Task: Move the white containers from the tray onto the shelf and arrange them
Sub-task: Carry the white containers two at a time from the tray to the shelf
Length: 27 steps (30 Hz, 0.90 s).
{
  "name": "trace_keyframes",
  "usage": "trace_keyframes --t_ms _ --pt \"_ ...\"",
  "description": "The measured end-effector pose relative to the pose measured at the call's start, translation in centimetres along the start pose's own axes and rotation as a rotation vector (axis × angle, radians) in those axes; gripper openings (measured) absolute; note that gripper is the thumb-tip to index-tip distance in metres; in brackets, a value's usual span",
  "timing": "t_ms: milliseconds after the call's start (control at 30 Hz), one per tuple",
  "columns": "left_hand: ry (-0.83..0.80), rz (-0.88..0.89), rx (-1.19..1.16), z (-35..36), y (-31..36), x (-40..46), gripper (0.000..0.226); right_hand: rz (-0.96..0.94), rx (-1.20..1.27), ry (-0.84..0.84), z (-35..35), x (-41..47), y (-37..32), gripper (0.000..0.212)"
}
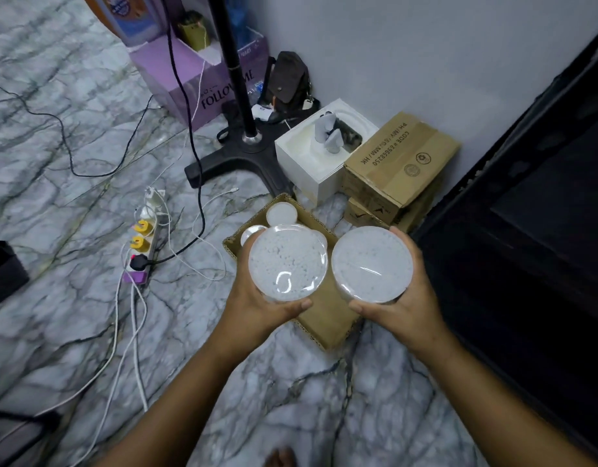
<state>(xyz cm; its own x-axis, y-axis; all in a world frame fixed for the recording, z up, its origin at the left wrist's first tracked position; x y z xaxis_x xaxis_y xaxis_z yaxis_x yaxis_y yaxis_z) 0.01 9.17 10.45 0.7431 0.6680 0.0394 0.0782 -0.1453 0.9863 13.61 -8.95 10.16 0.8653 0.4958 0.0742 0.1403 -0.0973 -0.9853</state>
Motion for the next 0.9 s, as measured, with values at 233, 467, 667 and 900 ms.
trace_keyframes --t_ms 233,467,667,900 --pt "0.01 -0.007 -0.041 -1.9 15.3 -2.3 0.097 -0.041 0.014 0.027 -3.6 -1.6 -15.8 0.094" --pt "-0.008 -0.008 -0.052 -1.6 27.7 -5.5 0.094 -0.04 0.034 0.054 -8.5 -4.6 -27.7 0.094" --pt "-0.069 -0.009 -0.039 -1.7 35.7 -8.4 0.097 0.017 0.011 0.122 -11.6 -9.0 -34.0 0.101" --pt "-0.207 0.057 -0.031 -1.4 42.3 -11.9 0.095 0.023 0.007 0.271 -13.9 -13.9 -39.9 0.103"
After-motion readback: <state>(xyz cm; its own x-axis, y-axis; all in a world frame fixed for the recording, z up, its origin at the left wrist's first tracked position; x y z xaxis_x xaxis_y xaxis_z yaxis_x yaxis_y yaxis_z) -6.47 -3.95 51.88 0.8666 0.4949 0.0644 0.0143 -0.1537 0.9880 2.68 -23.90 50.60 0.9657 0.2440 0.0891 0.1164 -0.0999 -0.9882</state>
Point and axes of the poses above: each hand's wrist, its own x-axis towards the middle knuckle, its own z-axis out of the palm, y = z × x, the point moved 5 cm from there along x, towards the middle knuckle, and after that the axes turned 10 degrees about y, right-handed, at the moved point
